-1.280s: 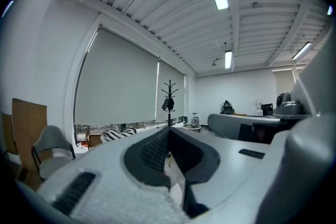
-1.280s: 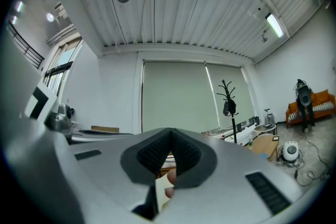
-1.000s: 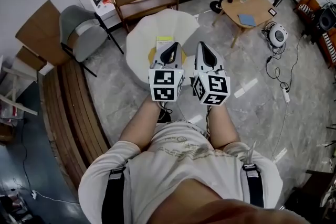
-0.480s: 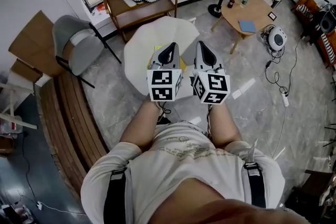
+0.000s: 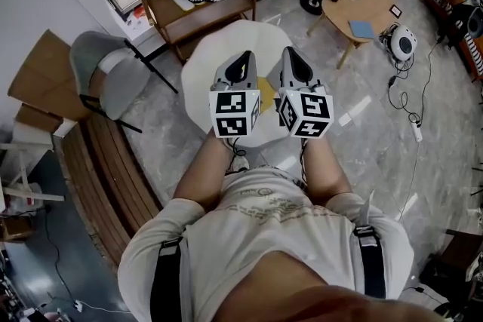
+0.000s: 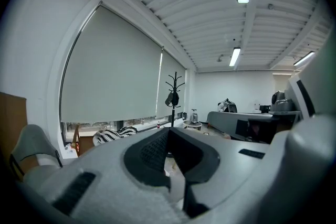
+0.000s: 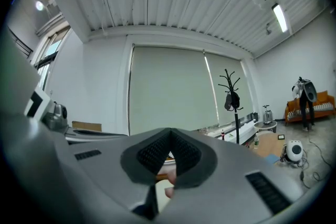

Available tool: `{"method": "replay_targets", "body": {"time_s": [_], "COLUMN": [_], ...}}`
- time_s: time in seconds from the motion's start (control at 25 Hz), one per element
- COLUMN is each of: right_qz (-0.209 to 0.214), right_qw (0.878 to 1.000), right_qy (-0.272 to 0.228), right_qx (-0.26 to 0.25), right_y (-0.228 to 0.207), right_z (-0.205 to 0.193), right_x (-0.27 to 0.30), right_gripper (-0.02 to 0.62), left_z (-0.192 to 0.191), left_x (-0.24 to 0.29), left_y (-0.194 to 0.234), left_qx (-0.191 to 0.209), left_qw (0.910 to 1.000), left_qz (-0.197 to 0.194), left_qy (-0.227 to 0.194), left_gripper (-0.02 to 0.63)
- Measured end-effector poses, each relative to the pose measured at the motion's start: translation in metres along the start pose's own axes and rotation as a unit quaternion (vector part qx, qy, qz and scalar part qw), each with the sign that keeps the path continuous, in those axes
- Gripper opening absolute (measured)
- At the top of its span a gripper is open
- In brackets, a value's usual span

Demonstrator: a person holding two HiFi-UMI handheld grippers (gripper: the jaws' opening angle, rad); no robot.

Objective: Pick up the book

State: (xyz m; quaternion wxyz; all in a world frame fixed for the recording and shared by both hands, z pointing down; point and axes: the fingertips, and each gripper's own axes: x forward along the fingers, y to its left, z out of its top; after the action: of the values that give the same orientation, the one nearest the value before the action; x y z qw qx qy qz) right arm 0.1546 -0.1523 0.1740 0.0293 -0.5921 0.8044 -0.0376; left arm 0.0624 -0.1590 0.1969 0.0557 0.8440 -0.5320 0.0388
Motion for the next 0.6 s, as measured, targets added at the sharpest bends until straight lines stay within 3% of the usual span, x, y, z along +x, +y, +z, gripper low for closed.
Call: {"method": "replay_targets", "body": {"time_s": [0.6], "right_qz": [-0.012], "right_qw": [0.999], "right_qy": [0.030], "right_qx": [-0.011], "right_y": [0.039], "right_z": [-0.025], "right_x": [0.085], "right_gripper": [0.025], "left_z": [-0.015], "left_x": [0.030], "left_y": [0.093], "left_qx": [-0.006], "left_qw": [0.9998], "left_qz": [-0.003], "left_qy": [0.021], "left_gripper": [0.012]}}
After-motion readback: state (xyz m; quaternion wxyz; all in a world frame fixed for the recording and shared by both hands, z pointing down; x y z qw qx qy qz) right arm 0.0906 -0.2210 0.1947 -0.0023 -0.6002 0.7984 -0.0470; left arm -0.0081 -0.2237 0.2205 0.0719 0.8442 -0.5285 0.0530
